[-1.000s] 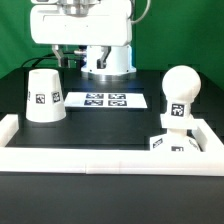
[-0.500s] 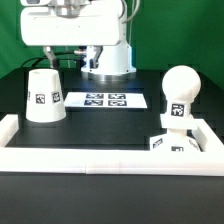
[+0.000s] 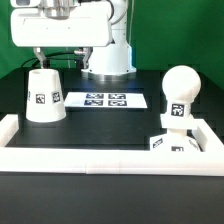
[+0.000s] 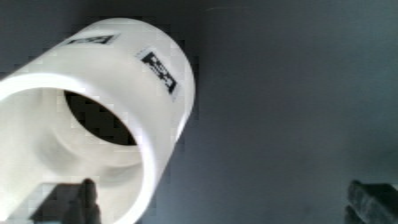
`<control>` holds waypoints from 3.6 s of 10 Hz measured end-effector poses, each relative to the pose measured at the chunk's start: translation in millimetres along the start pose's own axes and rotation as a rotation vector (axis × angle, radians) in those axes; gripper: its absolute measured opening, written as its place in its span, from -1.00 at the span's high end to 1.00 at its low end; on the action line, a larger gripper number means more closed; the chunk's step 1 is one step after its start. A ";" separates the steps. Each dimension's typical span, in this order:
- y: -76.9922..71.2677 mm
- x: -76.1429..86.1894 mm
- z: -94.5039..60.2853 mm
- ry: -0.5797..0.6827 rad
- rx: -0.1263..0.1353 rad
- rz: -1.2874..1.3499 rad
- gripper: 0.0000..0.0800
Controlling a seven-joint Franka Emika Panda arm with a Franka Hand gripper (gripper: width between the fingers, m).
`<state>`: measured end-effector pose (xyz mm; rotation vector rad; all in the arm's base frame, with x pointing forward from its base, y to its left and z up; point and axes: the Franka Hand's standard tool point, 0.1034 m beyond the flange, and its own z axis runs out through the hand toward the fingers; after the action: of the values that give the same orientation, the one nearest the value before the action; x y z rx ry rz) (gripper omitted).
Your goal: Assemble lamp
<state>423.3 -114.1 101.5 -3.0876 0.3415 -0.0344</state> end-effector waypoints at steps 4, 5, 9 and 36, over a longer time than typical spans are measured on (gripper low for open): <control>6.4 -2.0 12.3 -0.008 -0.013 -0.030 -0.75; 6.7 -2.5 13.5 -0.011 -0.014 -0.030 -0.75; 6.7 -3.4 14.9 -0.014 -0.015 -0.031 -0.11; -161.6 58.8 -112.4 -0.069 0.094 0.250 0.88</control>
Offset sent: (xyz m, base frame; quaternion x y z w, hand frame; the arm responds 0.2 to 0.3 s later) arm 0.0039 -0.0051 -0.0055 0.0007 0.0111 -0.0079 0.9999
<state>513.0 27.0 220.9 -2.9209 0.6976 0.0609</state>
